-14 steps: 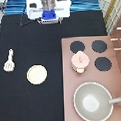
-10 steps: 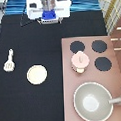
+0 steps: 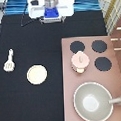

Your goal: Take the lid off the pot, put the pot on the plate, and use the tool to push the pot to the front of the table.

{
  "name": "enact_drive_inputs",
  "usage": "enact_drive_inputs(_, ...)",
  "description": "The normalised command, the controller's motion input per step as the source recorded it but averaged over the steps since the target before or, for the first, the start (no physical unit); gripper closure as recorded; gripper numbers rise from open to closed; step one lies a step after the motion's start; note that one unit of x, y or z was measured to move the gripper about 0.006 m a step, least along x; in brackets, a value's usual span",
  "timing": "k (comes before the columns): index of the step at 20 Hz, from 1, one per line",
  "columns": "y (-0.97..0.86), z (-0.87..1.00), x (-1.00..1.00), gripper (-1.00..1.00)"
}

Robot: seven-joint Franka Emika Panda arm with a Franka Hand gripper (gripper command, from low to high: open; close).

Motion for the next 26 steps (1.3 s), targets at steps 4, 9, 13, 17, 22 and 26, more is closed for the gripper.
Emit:
enact_drive_inputs(4, 0.57, 0.72, 0.97, -1.00)
enact_drive_inputs(9, 0.52, 0.62, 1.00, -1.00)
enact_drive_inputs(13, 0.55, 0.33, 0.98, -1.00)
enact_drive_inputs(17, 0.66, -0.07, 0.88, -1.00)
enact_drive_inputs(22, 0.71, -0.36, 0.75, -1.00)
enact_drive_inputs(26, 0.59, -0.43, 0.44, -1.00)
